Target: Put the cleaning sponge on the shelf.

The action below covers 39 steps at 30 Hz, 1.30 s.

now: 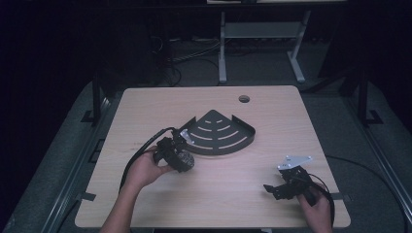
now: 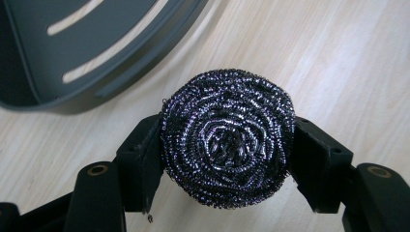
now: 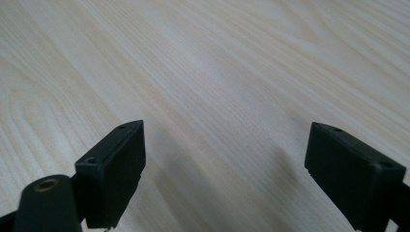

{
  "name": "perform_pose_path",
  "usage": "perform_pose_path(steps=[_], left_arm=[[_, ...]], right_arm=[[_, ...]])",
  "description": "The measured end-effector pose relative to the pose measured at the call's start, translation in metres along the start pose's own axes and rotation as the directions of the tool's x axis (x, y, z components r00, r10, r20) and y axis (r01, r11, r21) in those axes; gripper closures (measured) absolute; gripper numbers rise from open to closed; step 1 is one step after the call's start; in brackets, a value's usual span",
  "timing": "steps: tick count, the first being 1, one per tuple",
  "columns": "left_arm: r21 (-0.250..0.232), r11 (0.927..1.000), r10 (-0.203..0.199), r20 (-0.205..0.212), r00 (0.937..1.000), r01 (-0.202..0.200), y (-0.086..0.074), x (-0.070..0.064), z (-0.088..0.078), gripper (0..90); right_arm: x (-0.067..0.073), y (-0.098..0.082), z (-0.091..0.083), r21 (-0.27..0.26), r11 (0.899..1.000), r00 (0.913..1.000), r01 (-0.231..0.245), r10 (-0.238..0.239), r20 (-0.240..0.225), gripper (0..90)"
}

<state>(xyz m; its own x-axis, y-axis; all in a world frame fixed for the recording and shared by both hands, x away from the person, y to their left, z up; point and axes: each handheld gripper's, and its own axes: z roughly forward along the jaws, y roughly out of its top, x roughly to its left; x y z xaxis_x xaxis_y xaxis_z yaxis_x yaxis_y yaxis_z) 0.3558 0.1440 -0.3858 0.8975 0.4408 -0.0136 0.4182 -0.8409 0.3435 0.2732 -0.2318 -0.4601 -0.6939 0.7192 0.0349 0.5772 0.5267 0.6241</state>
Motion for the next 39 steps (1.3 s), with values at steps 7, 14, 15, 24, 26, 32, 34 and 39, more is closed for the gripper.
perform_pose_path(steps=[7, 14, 15, 24, 26, 32, 34, 39], left_arm=[[0.018, 0.9997, 0.017, -0.013, 0.9998, -0.017, 0.013, 0.006, -0.004, 33.7], [0.023, 0.9995, 0.023, -0.009, 0.9997, -0.022, 0.025, 0.012, -0.004, 33.6], [0.023, 0.9995, 0.023, -0.009, 0.9997, -0.022, 0.025, 0.012, -0.004, 33.6], [0.030, 0.9989, 0.038, -0.022, 0.9990, -0.037, 0.046, 0.022, -0.008, 33.6], [0.040, 0.9987, 0.032, -0.025, 0.9992, -0.031, 0.050, 0.025, -0.008, 33.6], [0.045, 0.9979, 0.048, -0.024, 0.9985, -0.047, 0.061, 0.028, -0.006, 33.6], [0.046, 0.9981, 0.042, -0.014, 0.9990, -0.042, 0.068, 0.031, -0.004, 33.6], [0.043, 0.9986, 0.032, -0.007, 0.9995, -0.031, 0.074, 0.036, 0.000, 33.6]], right_arm=[[-0.001, 0.000, -0.001, -0.007, 1.000, 1.0000, 0.001, -0.001, 0.007, 14.1], [0.000, 0.000, -0.001, 0.000, 1.000, 1.0000, 0.003, -0.003, 0.002, 14.0], [-0.001, 0.000, -0.001, -0.002, 1.000, 1.0000, 0.003, -0.003, 0.002, 14.0], [-0.002, 0.000, -0.003, -0.013, 1.000, 1.0000, 0.002, -0.002, 0.005, 14.1], [-0.002, 0.000, -0.003, -0.015, 1.000, 1.0000, -0.002, 0.002, 0.004, 14.0], [-0.001, 0.001, -0.002, -0.006, 1.000, 1.0000, -0.001, 0.001, 0.000, 14.0], [-0.002, 0.000, -0.003, -0.008, 1.000, 1.0000, -0.001, 0.001, 0.000, 14.1], [-0.001, 0.000, -0.003, -0.011, 1.000, 1.0000, 0.003, -0.003, 0.003, 14.1]])
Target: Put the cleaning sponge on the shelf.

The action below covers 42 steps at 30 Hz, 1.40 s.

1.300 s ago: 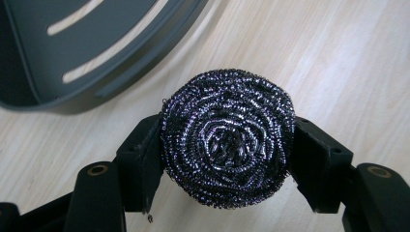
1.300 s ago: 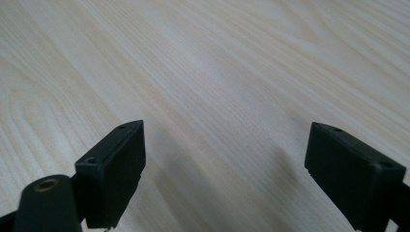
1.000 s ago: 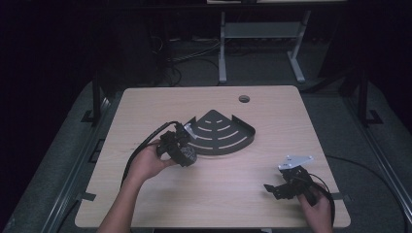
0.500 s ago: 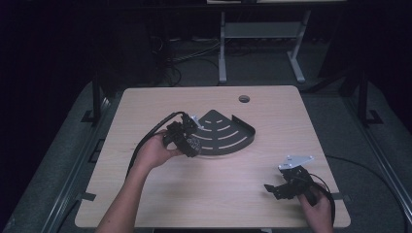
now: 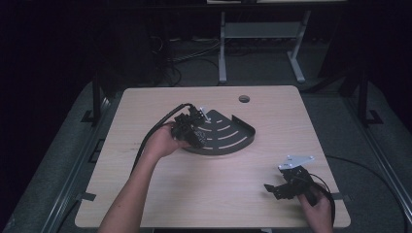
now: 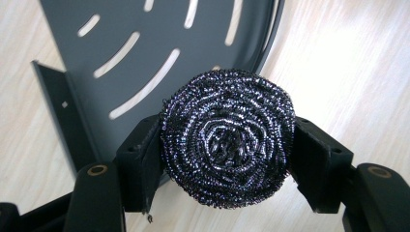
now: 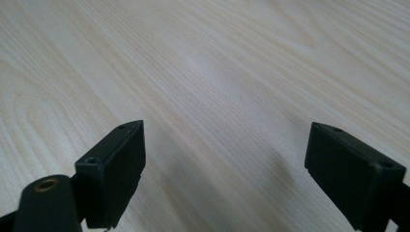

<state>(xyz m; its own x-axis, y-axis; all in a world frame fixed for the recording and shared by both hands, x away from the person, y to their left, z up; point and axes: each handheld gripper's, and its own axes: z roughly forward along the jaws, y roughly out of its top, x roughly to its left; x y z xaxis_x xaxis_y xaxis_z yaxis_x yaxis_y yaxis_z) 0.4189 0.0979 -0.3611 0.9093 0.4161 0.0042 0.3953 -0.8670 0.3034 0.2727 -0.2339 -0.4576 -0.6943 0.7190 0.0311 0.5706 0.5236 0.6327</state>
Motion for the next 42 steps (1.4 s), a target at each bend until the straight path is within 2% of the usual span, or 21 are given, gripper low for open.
perform_pose_path(steps=[5, 9, 14, 15, 16, 17, 23, 24, 26, 28, 29, 34, 36, 38, 41, 42], left_arm=[[0.000, 1.0000, -0.001, -0.009, 1.0000, 0.001, 0.004, 0.004, 0.003, 33.6], [0.001, 0.9997, -0.025, -0.013, 0.9996, 0.025, 0.006, 0.011, 0.009, 33.6], [0.007, 0.9994, -0.034, -0.014, 0.9993, 0.034, 0.008, 0.016, 0.012, 33.6], [0.001, 0.9991, -0.042, -0.008, 0.9991, 0.042, 0.008, 0.017, 0.013, 33.6], [0.000, 0.9980, -0.062, -0.022, 0.9978, 0.062, 0.007, 0.021, 0.014, 33.6], [0.006, 0.9978, -0.065, -0.028, 0.9975, 0.065, 0.008, 0.023, 0.015, 33.6], [0.011, 0.9972, -0.074, -0.018, 0.9971, 0.074, 0.011, 0.027, 0.025, 33.6], [0.023, 0.9978, -0.061, -0.026, 0.9978, 0.062, 0.013, 0.027, 0.029, 33.7], [0.011, 0.9967, -0.080, -0.019, 0.9966, 0.080, 0.015, 0.029, 0.032, 33.7], [0.010, 0.9969, -0.078, -0.027, 0.9966, 0.078, 0.017, 0.029, 0.034, 33.7], [0.002, 0.9959, -0.090, -0.020, 0.9957, 0.091, 0.018, 0.030, 0.036, 33.7], [-0.011, 0.9952, -0.097, -0.018, 0.9951, 0.097, 0.023, 0.031, 0.043, 33.7], [-0.008, 0.9954, -0.095, -0.009, 0.9954, 0.095, 0.024, 0.031, 0.045, 33.7], [0.022, 0.9950, -0.097, -0.039, 0.9945, 0.098, 0.026, 0.032, 0.056, 33.7], [0.028, 0.9927, -0.117, -0.025, 0.9928, 0.118, 0.026, 0.034, 0.060, 33.7], [0.034, 0.9933, -0.109, -0.040, 0.9932, 0.111, 0.027, 0.033, 0.063, 33.7]], right_arm=[[0.001, 0.000, 0.000, -0.005, 1.000, 1.0000, -0.001, 0.001, -0.007, 14.0], [0.000, 0.000, -0.001, -0.004, 1.000, 1.0000, -0.003, 0.003, 0.001, 14.0], [0.000, 0.001, -0.001, -0.012, 1.000, 1.0000, -0.005, 0.005, -0.002, 14.0], [0.000, 0.001, -0.001, -0.006, 1.000, 1.0000, -0.006, 0.006, -0.003, 14.1], [0.000, 0.000, -0.001, -0.006, 1.000, 1.0000, -0.006, 0.006, -0.002, 14.1], [0.000, 0.000, -0.002, -0.007, 1.000, 1.0000, -0.001, 0.001, -0.003, 14.0], [0.000, 0.001, -0.001, -0.013, 1.000, 0.9999, -0.010, 0.010, -0.008, 14.0], [0.001, 0.001, -0.001, -0.011, 1.000, 0.9999, -0.008, 0.008, -0.008, 14.0], [0.000, 0.001, -0.001, -0.008, 1.000, 1.0000, -0.008, 0.008, -0.005, 14.0], [0.000, 0.001, -0.001, -0.009, 1.000, 0.9999, -0.010, 0.010, -0.007, 14.0], [0.000, 0.001, -0.001, -0.009, 1.000, 0.9999, -0.009, 0.009, -0.007, 14.0], [0.000, 0.001, -0.002, -0.007, 1.000, 0.9999, -0.012, 0.012, -0.011, 14.0], [0.000, 0.000, -0.002, -0.011, 1.000, 0.9998, -0.016, 0.016, -0.012, 14.0], [-0.002, 0.000, -0.003, -0.017, 1.000, 0.9999, -0.011, 0.011, -0.007, 14.0], [-0.001, -0.001, -0.004, -0.020, 1.000, 0.9999, -0.016, 0.016, -0.003, 14.0], [-0.002, -0.001, -0.004, -0.015, 1.000, 0.9999, -0.012, 0.011, -0.004, 14.1]])
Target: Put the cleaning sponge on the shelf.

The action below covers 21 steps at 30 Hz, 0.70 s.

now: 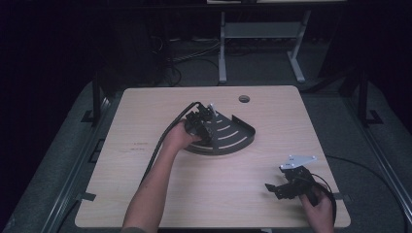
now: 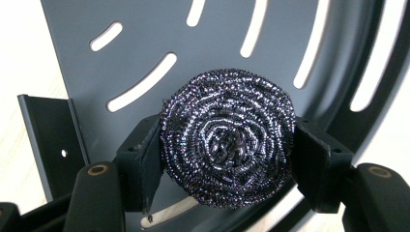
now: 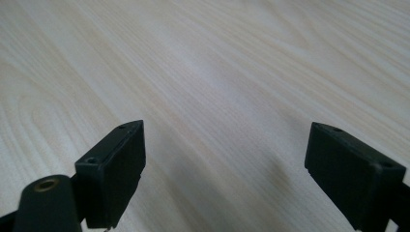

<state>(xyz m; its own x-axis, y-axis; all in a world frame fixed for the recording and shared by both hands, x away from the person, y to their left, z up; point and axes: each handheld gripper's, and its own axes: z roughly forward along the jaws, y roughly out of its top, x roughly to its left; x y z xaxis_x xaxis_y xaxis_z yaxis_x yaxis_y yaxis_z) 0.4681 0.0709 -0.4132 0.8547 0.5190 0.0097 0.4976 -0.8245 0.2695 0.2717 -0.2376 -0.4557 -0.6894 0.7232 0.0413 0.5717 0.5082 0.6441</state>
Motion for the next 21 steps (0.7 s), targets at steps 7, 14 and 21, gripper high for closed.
perform_pose_path(steps=[7, 14, 21], left_arm=[[0.021, 0.9998, -0.007, 0.003, 1.0000, 0.007, 0.002, 0.002, 0.010, 33.2], [0.006, 0.9998, -0.019, 0.008, 0.9998, 0.019, 0.002, 0.002, 0.011, 33.2], [-0.009, 0.9990, -0.044, 0.017, 0.9989, 0.044, 0.000, 0.004, 0.012, 27.5]], right_arm=[[-0.001, 0.000, 0.000, 0.003, 1.000, 1.0000, 0.002, -0.002, 0.005, 14.0], [-0.001, 0.000, -0.001, -0.005, 1.000, 1.0000, -0.001, 0.001, 0.004, 14.0], [-0.001, 0.000, -0.003, -0.007, 1.000, 1.0000, -0.002, 0.002, 0.006, 14.0]])
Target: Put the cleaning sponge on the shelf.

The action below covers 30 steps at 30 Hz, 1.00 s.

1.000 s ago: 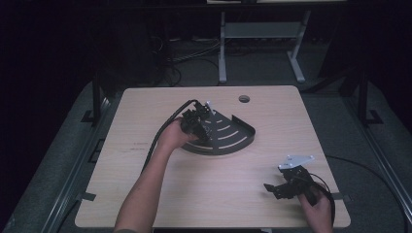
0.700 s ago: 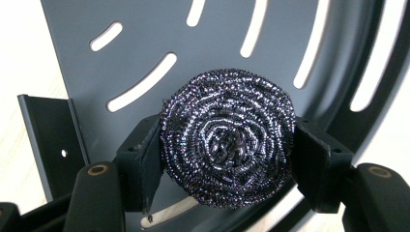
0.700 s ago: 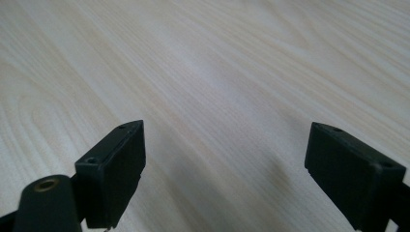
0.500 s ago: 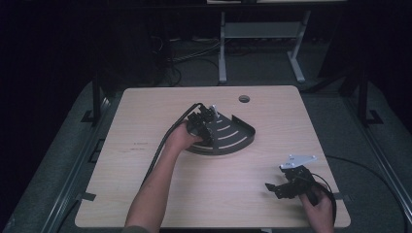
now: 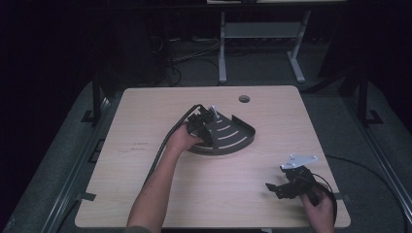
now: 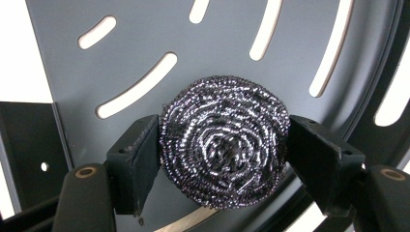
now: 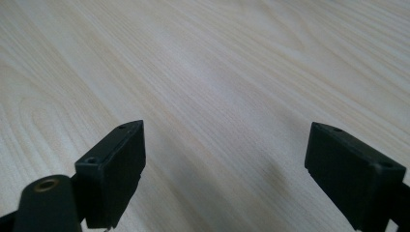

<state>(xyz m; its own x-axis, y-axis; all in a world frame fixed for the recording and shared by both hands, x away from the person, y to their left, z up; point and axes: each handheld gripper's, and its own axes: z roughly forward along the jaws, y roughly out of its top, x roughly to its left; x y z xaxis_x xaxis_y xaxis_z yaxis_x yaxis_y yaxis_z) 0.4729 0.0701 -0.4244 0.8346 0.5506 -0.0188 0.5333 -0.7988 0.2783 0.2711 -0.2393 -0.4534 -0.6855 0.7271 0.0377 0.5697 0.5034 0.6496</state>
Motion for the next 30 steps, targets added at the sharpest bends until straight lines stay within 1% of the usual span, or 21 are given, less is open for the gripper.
perform_pose_path(steps=[2, 3, 5, 8, 9, 11, 13, 14, 16, 18, 19, 21, 22, 24, 26, 28, 30], left_arm=[[-0.007, 1.0000, 0.000, 0.000, 1.0000, 0.000, -0.001, 0.000, -0.001, 24.7], [-0.009, 1.0000, 0.000, -0.005, 1.0000, -0.001, -0.001, 0.000, -0.002, 24.8], [-0.012, 0.9999, 0.000, 0.002, 1.0000, 0.000, -0.001, 0.001, -0.003, 24.5], [-0.011, 0.9999, 0.000, -0.004, 1.0000, 0.000, -0.002, 0.001, -0.004, 24.2], [-0.018, 0.9998, -0.007, 0.009, 0.9999, 0.007, -0.002, 0.002, -0.005, 23.4], [-0.016, 0.9999, 0.000, 0.000, 1.0000, 0.000, -0.002, 0.000, -0.005, 22.7], [-0.014, 0.9999, -0.003, 0.004, 1.0000, 0.003, -0.002, 0.000, -0.006, 20.1], [-0.009, 0.9999, -0.006, 0.013, 0.9999, 0.006, -0.002, 0.000, -0.005, 18.4], [-0.005, 1.0000, -0.003, 0.007, 1.0000, 0.003, -0.003, 0.000, -0.005, 19.1], [-0.015, 0.9998, -0.014, 0.007, 0.9999, 0.014, -0.004, 0.001, -0.007, 19.2], [-0.020, 0.9998, -0.009, 0.012, 0.9999, 0.010, -0.004, 0.001, -0.010, 19.0], [-0.031, 0.9995, -0.009, 0.007, 0.9999, 0.009, -0.005, 0.001, -0.015, 19.4], [-0.028, 0.9996, -0.005, 0.007, 1.0000, 0.005, -0.005, 0.000, -0.018, 19.2], [-0.042, 0.9991, 0.007, -0.007, 1.0000, -0.007, -0.006, -0.001, -0.023, 19.6], [-0.055, 0.9985, -0.004, -0.012, 0.9999, 0.003, -0.007, -0.001, -0.028, 18.4], [-0.063, 0.9980, -0.005, -0.014, 0.9999, 0.004, -0.009, -0.002, -0.031, 17.4], [-0.058, 0.9983, 0.000, -0.014, 0.9999, -0.001, -0.010, -0.003, -0.034, 17.5]], right_arm=[[-0.001, 0.000, 0.000, -0.001, 1.000, 1.0000, 0.001, -0.001, 0.002, 14.1], [-0.001, 0.000, 0.000, -0.001, 1.000, 1.0000, 0.003, -0.003, 0.002, 14.1], [0.000, 0.001, -0.001, -0.002, 1.000, 1.0000, 0.003, -0.003, 0.003, 14.0], [0.000, 0.001, 0.000, 0.001, 1.000, 1.0000, 0.003, -0.003, 0.003, 14.0], [0.000, 0.001, 0.000, 0.003, 1.000, 1.0000, 0.002, -0.002, 0.001, 14.0], [0.000, 0.001, 0.001, 0.001, 1.000, 1.0000, 0.001, -0.001, 0.002, 14.0], [0.000, 0.001, 0.001, 0.003, 1.000, 1.0000, 0.004, -0.004, 0.002, 14.0], [0.000, 0.001, 0.000, -0.006, 1.000, 0.9999, 0.009, -0.009, 0.006, 14.0], [0.000, 0.001, 0.000, -0.004, 1.000, 1.0000, 0.001, -0.001, 0.004, 14.0], [-0.001, 0.000, 0.000, -0.001, 1.000, 1.0000, -0.003, 0.003, 0.005, 14.0], [-0.002, -0.001, 0.000, -0.003, 1.000, 1.0000, -0.006, 0.006, 0.007, 14.0], [-0.001, -0.001, 0.000, -0.003, 1.000, 0.9999, -0.009, 0.009, 0.004, 14.0], [-0.001, 0.000, 0.001, 0.001, 1.000, 1.0000, -0.004, 0.004, 0.003, 14.1], [0.000, 0.001, 0.001, 0.002, 1.000, 1.0000, -0.002, 0.002, 0.004, 14.1], [-0.001, 0.001, 0.002, 0.002, 1.000, 1.0000, 0.000, 0.000, 0.004, 14.0], [-0.001, 0.001, 0.002, 0.007, 1.000, 1.0000, -0.001, 0.001, 0.006, 14.0], [-0.001, 0.001, 0.003, 0.008, 1.000, 1.0000, 0.008, -0.008, 0.003, 14.1]])
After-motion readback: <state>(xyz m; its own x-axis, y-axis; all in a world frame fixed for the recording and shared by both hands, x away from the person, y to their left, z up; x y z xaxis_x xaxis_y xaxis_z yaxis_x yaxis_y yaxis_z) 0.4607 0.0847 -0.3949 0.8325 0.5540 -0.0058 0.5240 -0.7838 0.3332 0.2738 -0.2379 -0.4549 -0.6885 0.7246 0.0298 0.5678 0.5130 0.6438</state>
